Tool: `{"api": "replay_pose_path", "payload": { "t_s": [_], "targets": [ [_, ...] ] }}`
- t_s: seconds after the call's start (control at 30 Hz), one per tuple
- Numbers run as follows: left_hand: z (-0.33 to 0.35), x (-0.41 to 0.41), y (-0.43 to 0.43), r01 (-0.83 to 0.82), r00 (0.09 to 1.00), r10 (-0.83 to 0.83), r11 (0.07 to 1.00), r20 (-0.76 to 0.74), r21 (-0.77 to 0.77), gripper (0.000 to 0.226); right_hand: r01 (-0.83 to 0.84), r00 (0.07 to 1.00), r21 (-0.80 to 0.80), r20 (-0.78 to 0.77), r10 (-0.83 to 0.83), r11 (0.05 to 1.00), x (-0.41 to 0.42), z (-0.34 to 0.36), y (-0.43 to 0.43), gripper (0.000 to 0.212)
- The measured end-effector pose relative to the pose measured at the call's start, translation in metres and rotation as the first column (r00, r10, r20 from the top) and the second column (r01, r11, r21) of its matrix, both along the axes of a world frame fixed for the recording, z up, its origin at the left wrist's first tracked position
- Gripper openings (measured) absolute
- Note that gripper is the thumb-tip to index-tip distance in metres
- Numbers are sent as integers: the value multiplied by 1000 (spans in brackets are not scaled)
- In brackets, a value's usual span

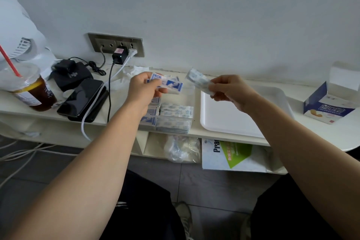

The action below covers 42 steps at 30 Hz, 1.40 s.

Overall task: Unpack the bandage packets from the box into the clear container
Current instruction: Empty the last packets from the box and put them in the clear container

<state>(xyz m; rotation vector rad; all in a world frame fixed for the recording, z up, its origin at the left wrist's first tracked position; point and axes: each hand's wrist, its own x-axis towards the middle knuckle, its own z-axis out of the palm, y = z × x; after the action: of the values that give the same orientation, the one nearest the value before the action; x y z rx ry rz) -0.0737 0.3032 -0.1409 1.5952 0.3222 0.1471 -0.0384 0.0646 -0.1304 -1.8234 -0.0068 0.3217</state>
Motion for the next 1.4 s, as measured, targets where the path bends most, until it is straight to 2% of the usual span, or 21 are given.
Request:
{"api": "replay_pose_path", "payload": {
  "t_s": [0.13,0.23,0.33,0.4,0.47,0.57,0.77,0.83,0.97,1.07,1.13,1.17,1.23,1.3,1.37,1.4],
  "targets": [
    [1,2,9,-250,968,250,964,-8,-88,11,-49,997,-69,58,53,996,3,3,16,20],
    [3,3,13,-308,951,310,945,-1,-112,20,-145,978,-270,105,179,952,5,2,41,26],
    [7,2,17,-251,968,251,965,-3,-75,26,-215,931,-530,143,336,820,8,5,62,26],
    [9,2,19,-190,982,190,982,-5,3,27,-235,892,-656,149,428,718,8,6,73,24],
    [9,2,20,-154,988,155,985,-7,77,28,-265,865,-725,112,489,635,7,4,81,23],
    [7,5,18,-136,990,139,987,-24,85,28,-305,828,-809,36,560,503,4,-6,91,23],
    [4,10,16,-100,993,105,990,-53,95,27,-195,746,-966,-34,665,170,1,-18,102,24],
    [4,10,14,-82,994,88,992,-59,98,27,-171,730,-978,-42,682,123,1,-19,104,22],
    [4,10,11,-67,995,73,993,-63,94,27,-129,696,-987,-24,717,93,2,-21,105,18],
    [3,11,9,-54,995,63,993,-82,108,26,-124,672,-984,9,741,125,3,-23,101,19],
    [2,11,8,-50,994,61,992,-90,117,26,-150,667,-965,60,743,213,3,-19,97,22],
    [2,11,7,-51,994,62,992,-92,119,26,-171,680,-941,103,726,293,3,-14,93,23],
    [3,12,2,-52,995,62,991,-81,121,25,-184,749,-834,224,624,520,6,-1,82,27],
    [6,13,-8,-37,997,47,989,-63,144,25,-163,846,-639,302,440,752,10,10,65,30],
    [9,16,-23,-1,999,9,986,-41,170,25,-191,937,-321,222,270,928,12,20,45,29],
    [10,18,-36,33,999,-29,984,-29,176,25,-207,961,-169,151,233,964,12,23,32,28]
  ]
}}
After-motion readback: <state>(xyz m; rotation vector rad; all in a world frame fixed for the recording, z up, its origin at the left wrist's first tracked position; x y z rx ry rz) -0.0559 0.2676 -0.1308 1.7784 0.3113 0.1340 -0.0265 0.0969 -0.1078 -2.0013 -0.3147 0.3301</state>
